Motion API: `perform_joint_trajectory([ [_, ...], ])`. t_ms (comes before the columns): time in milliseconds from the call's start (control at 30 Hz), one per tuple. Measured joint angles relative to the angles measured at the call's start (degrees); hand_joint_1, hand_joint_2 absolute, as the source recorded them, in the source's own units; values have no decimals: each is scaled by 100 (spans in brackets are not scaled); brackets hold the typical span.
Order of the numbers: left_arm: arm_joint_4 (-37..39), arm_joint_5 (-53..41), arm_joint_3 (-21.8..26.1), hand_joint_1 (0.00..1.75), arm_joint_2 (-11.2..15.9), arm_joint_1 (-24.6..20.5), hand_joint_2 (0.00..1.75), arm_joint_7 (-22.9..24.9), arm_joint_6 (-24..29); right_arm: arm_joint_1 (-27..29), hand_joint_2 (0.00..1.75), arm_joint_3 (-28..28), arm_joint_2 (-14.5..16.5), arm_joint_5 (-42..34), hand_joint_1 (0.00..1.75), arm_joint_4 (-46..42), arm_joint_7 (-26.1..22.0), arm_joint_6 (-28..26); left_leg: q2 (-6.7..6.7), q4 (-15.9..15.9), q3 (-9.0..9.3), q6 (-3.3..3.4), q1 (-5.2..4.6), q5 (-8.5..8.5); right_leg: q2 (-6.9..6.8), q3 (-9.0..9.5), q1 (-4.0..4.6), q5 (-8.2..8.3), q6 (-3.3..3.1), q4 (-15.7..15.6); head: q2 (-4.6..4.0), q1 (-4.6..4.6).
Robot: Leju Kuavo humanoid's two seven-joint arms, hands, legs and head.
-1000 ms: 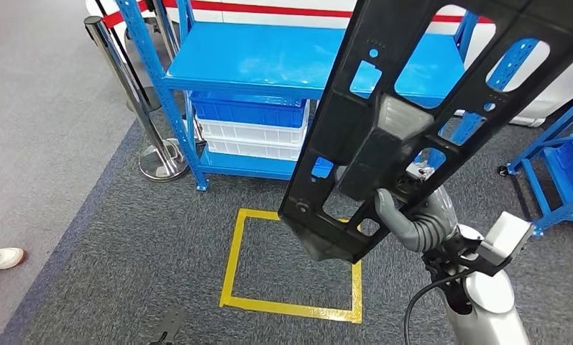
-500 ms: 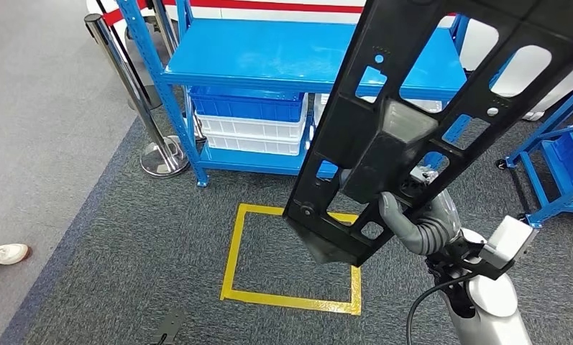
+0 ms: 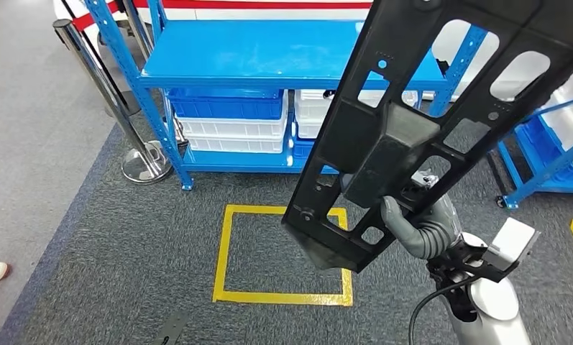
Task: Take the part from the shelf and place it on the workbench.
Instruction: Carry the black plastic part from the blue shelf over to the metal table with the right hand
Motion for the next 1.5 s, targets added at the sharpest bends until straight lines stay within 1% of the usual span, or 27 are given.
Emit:
perform_joint_trajectory([
  [67, 1, 15, 3, 0, -10, 2, 175, -7, 9, 61, 175, -65, -33, 39, 175, -55, -27, 13, 128, -74, 20, 68, 28, 52, -153, -99, 17, -141, 64, 183, 0, 3],
  [133, 2, 28, 5, 0, -14, 10, 175, -10, 21, 127, 175, -122, -59, 100, 175, -136, -53, 20, 256, -105, 24, 106, 33, 75, -367, -386, 21, -483, 108, 780, 0, 5],
  [200, 2, 39, 5, 0, -15, 23, 175, -2, 34, 251, 175, -172, -78, 169, 175, -229, -64, 36, 379, -98, 14, 109, 26, 72, -425, -693, 5, -720, 141, 1421, 0, 5],
  [233, 2, 44, 5, 0, -16, 27, 175, 4, 40, 327, 175, -206, -90, 201, 175, -285, -67, 49, 437, -94, 11, 107, 25, 68, -440, -741, -3, -705, 154, 1525, 0, 4],
  [267, 2, 50, 5, 0, -20, 29, 175, 11, 48, 397, 175, -247, -108, 226, 175, -352, -70, 67, 492, -87, 10, 102, 25, 61, -461, -671, -10, -589, 161, 1403, 0, 4],
  [367, 2, 78, 5, 0, -27, 33, 175, 15, 64, 580, 175, -395, -167, 246, 175, -623, -98, 170, 630, -37, 16, 45, 8, 12, -723, -79, 9, -133, 111, 295, 0, 4],
  [433, 2, 101, 6, 0, -25, 41, 175, 2, 65, 708, 175, -490, -191, 231, 175, -795, -127, 246, 699, -14, 26, -16, -20, -21, -813, 74, 52, -79, 38, -19, 0, 4],
  [500, 2, 113, 9, 0, -23, 52, 175, -7, 64, 829, 175, -571, -213, 220, 175, -920, -142, 285, 782, -21, 47, -77, -28, -40, -698, 58, 62, -58, -31, -19, 0, 4],
  [567, 2, 115, 11, 0, -21, 56, 175, -11, 63, 907, 175, -632, -232, 216, 175, -1019, -146, 299, 706, 118, 8, -133, -7, -182, -594, 51, 34, -26, -109, -46, 0, 3],
  [600, 2, 116, 11, 0, -20, 58, 175, -13, 63, 924, 175, -652, -237, 215, 175, -1057, -148, 305, 601, 351, -85, -154, 2, -344, -544, 49, 17, -8, -143, -59, 0, 3],
  [667, 2, 118, 11, 0, -19, 69, 175, -14, 63, 963, 175, -673, -240, 214, 175, -1099, -150, 332, 397, 1108, -407, -174, 11, -745, -433, 34, 16, 8, -180, -60, 0, 2],
  [700, 2, 120, 11, 0, -19, 79, 175, -14, 63, 999, 175, -684, -240, 213, 175, -1114, -151, 356, 359, 1453, -561, -178, 11, -874, -368, 28, 23, 12, -186, -57, 0, 2],
  [733, 2, 124, 11, 0, -17, 91, 175, -14, 63, 1046, 175, -700, -240, 214, 175, -1135, -150, 390, 344, 1626, -638, -174, 10, -891, -301, 25, 29, 14, -188, -50, 0, 2],
  [767, 2, 130, 12, 0, -15, 101, 175, -16, 63, 1094, 175, -719, -240, 214, 175, -1164, -150, 423, 335, 1577, -615, -163, 9, -794, -232, 24, 33, 14, -188, -41, 0, 2],
  [800, 2, 135, 13, 0, -11, 107, 175, -22, 63, 1133, 175, -742, -240, 215, 175, -1200, -149, 452, 302, 1314, -493, -144, 8, -606, -163, 24, 34, 13, -186, -30, 0, 3],
  [833, 2, 140, 13, 0, -7, 109, 175, -30, 63, 1165, 175, -764, -240, 216, 175, -1241, -149, 478, 201, 914, -310, -116, 10, -386, -97, 23, 30, 13, -180, -18, 0, 2],
  [900, 2, 146, 14, 0, 10, 113, 175, -48, 61, 1213, 175, -804, -239, 235, 175, -1319, -149, 511, -34, 244, -8, -65, 18, -141, 27, -4, 32, 22, -136, 9, 0, 2],
  [933, 2, 145, 14, 0, 15, 116, 175, -56, 60, 1253, 175, -818, -239, 265, 175, -1358, -152, 526, -109, 82, 63, -48, 14, -117, 82, -26, 26, 36, -99, 13, 0, 2],
  [967, 2, 143, 14, 0, 20, 118, 175, -60, 57, 1316, 175, -834, -238, 306, 175, -1401, -161, 538, -104, 41, 83, -34, 6, -135, 139, -46, 23, 55, -54, 5, 0, 1],
  [1033, 1, 137, 15, 0, 14, 117, 175, -64, 55, 1491, 175, -873, -237, 407, 175, -1495, -201, 557, -3, -11, 99, 23, 15, -96, 190, -71, 12, 81, 27, -13, 0, 2],
  [1067, 1, 137, 17, 0, 13, 115, 175, -63, 55, 1566, 175, -900, -237, 450, 175, -1539, -231, 567, 58, -47, 108, 63, 28, -70, 85, -100, 25, 38, 54, 36, 0, 3],
  [1167, -1, 144, 20, 0, 14, 124, 175, -62, 62, 1646, 175, -943, -236, 527, 175, -1604, -296, 595, 230, -112, 117, 137, 33, -26, -356, -340, 48, -323, 88, 540, 0, 4],
  [1300, -1, 153, 21, 0, 14, 134, 175, -62, 70, 1669, 175, -943, -232, 550, 175, -1610, -316, 608, 286, -110, 112, 142, 27, -26, -404, -485, 37, -494, 102, 853, 0, 3],
  [1333, 0, 162, 23, 0, 12, 144, 175, -64, 80, 1723, 175, -945, -222, 584, 175, -1614, -330, 631, 371, -107, 109, 139, 23, -30, -423, -556, 22, -528, 117, 1037, 0, 3],
  [1400, 1, 183, 30, 0, 7, 162, 175, -87, 87, 1841, 175, -954, -193, 669, 175, -1645, -368, 679, 610, -93, 125, 104, 3, -62, -657, -291, 16, -357, 109, 697, 0, 3],
  [1467, 0, 194, 33, 0, 4, 166, 175, -116, 73, 1910, 175, -963, -166, 720, 175, -1686, -395, 701, 791, -77, 156, 35, -29, -106, -863, 115, 54, -105, 38, 2, 0, 3],
  [1500, 0, 197, 34, 0, 4, 166, 175, -125, 67, 1929, 175, -968, -159, 727, 175, -1700, -408, 703, 836, -75, 166, 3, -42, -118, -878, 138, 79, -116, 4, -62, 0, 3],
])
